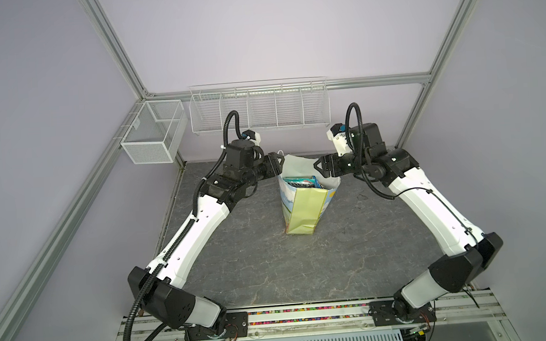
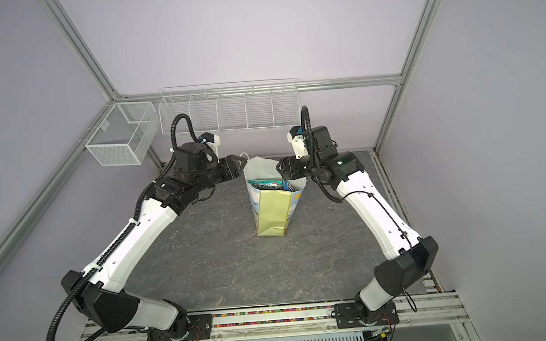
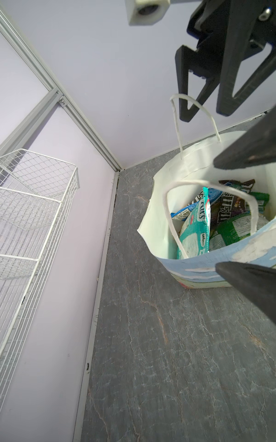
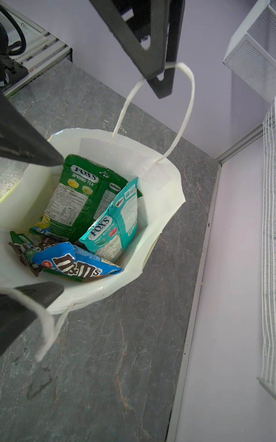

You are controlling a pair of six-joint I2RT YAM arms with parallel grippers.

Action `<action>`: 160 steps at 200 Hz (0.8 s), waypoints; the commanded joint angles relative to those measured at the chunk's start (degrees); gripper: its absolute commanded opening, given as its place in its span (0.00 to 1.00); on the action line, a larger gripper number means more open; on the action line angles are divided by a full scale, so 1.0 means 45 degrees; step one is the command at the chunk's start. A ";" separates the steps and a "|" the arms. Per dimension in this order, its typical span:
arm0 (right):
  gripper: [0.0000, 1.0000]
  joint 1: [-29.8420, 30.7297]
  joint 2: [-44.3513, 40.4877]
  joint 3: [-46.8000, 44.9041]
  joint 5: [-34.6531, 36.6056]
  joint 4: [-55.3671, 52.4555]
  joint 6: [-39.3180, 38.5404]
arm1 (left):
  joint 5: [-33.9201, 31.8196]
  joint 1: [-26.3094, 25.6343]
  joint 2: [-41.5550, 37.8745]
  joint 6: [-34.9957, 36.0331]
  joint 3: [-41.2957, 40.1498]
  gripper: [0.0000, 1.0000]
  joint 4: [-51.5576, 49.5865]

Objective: Place the snacks into the paper bag
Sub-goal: Place the paper bag at the center of the table.

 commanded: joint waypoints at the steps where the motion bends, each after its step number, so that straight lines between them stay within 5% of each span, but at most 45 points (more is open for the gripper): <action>1: 0.96 0.0069 -0.0607 -0.0365 0.0225 0.0156 -0.0074 | -0.0191 -0.0020 -0.0333 0.0084 -0.0173 0.63 0.0192; 4: 1.00 0.0069 -0.0640 -0.0398 0.0287 0.0150 -0.0078 | -0.0201 -0.0020 -0.0351 0.0092 -0.0185 0.63 0.0195; 18: 0.88 0.0068 -0.0787 -0.0540 0.0645 0.0146 -0.0089 | -0.0215 -0.0030 -0.0453 0.0150 -0.0246 0.63 0.0198; 160: 0.88 0.0089 -0.2252 -0.1872 0.2602 0.0283 0.0067 | -0.2025 -0.0020 -0.2769 0.1471 -0.1454 0.66 -0.0110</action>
